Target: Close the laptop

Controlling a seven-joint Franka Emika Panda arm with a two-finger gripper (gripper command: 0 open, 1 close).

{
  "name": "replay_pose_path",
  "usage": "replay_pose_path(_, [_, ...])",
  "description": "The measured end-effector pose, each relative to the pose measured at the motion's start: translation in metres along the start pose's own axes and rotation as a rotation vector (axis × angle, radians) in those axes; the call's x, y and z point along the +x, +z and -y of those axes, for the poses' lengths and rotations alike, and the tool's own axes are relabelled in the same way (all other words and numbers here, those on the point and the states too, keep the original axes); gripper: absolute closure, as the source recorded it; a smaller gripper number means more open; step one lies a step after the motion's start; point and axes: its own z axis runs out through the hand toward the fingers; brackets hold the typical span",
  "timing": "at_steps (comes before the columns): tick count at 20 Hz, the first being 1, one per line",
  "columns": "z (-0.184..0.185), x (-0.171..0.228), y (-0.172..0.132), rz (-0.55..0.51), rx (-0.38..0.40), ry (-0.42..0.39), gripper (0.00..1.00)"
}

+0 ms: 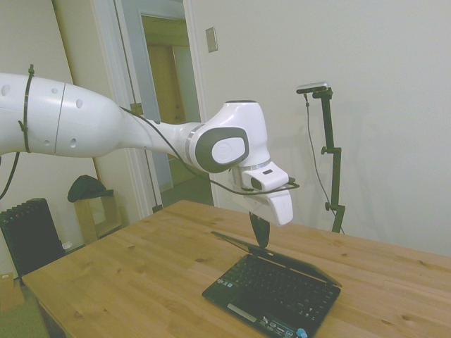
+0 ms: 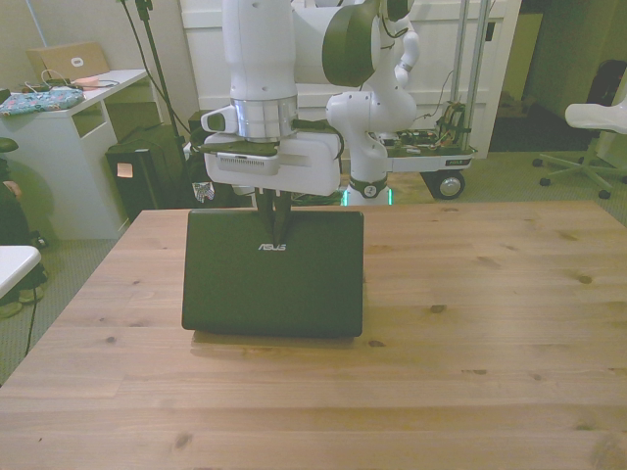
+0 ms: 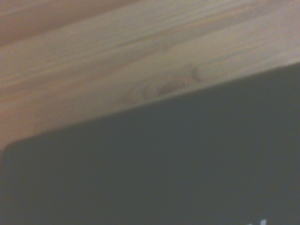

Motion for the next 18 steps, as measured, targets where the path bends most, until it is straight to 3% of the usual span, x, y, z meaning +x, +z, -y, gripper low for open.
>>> replay_pose_path(6, [-0.03,-0.034,0.05,0.045,-0.036,0.0,1.0])
replay_pose_path(11, [-0.064,-0.038,0.095,0.061,-0.059,0.036,1.0])
replay_pose_path(15, [-0.065,-0.043,0.08,0.047,-0.031,0.024,1.0])
replay_pose_path(18, [-0.047,-0.068,0.041,0.025,0.016,-0.032,1.0])
